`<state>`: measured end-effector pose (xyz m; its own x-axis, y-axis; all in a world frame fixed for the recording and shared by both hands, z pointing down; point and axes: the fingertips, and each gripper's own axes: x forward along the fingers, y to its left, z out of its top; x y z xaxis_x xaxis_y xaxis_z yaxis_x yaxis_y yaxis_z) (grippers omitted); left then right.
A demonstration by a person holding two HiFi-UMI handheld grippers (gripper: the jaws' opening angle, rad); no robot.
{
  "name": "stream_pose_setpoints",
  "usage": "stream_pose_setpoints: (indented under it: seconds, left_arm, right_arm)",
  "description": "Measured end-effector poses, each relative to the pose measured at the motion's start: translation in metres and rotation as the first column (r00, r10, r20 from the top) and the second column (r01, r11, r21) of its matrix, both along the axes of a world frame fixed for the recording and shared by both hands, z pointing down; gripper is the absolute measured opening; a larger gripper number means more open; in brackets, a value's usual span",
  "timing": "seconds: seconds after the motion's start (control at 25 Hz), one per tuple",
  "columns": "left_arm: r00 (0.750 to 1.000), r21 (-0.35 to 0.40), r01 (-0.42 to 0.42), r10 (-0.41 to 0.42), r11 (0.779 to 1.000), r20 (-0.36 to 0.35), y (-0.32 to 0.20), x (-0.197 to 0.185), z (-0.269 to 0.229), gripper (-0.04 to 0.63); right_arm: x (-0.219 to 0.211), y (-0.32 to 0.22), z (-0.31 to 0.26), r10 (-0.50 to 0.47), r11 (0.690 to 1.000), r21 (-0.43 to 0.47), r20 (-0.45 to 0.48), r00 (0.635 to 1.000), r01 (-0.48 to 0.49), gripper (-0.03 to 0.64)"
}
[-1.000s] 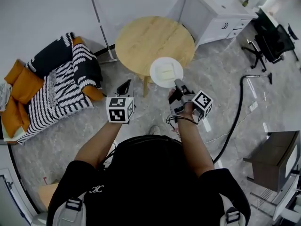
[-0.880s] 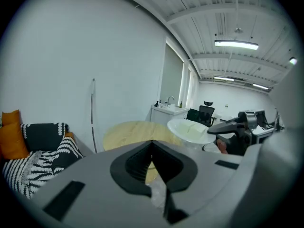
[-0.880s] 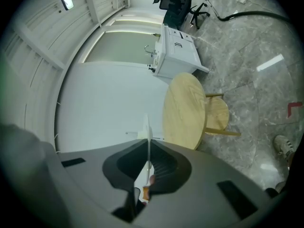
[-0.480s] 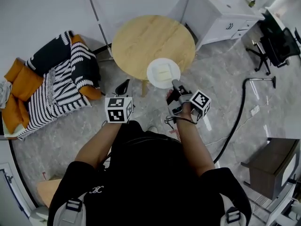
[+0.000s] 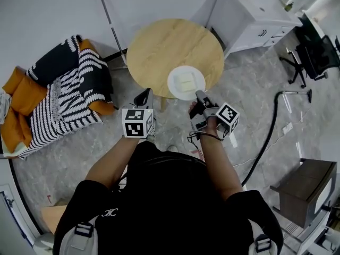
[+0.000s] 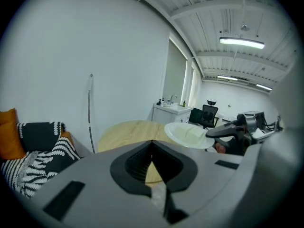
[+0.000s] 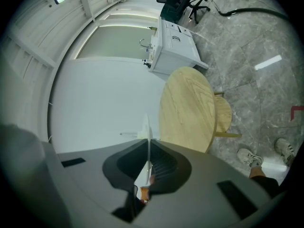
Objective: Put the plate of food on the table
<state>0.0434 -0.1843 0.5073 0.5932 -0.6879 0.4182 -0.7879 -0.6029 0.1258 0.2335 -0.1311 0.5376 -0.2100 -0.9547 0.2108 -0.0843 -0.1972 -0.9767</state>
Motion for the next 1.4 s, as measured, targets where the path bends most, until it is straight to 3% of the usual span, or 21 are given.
stream_pose_setpoints:
  seconds: [0.36, 0.92, 1.4]
  left_arm:
    - [0.999, -0.046, -0.048, 0.047, 0.998, -0.008, -0.056, 0.012, 0.017, 0.009]
    - [0.992, -0.039, -0.125, 0.124, 0.991, -0.032, -0.164, 0.018, 0.012, 0.009]
    - [0.975, -0.050, -0.220, 0.219, 0.974, -0.029, -0.212, 0.013, 0.014, 0.009]
  right_arm:
    - [0.005, -0.043, 0.014, 0.038, 0.998, -0.042, -0.015, 0.999, -0.038, 0.023]
    - [0.004, -0.126, 0.014, 0.088, 0.994, -0.060, -0.057, 0.994, -0.092, 0.023]
    - [-0.006, -0.163, 0.007, 0.145, 0.988, -0.047, -0.087, 0.986, -0.150, 0.022]
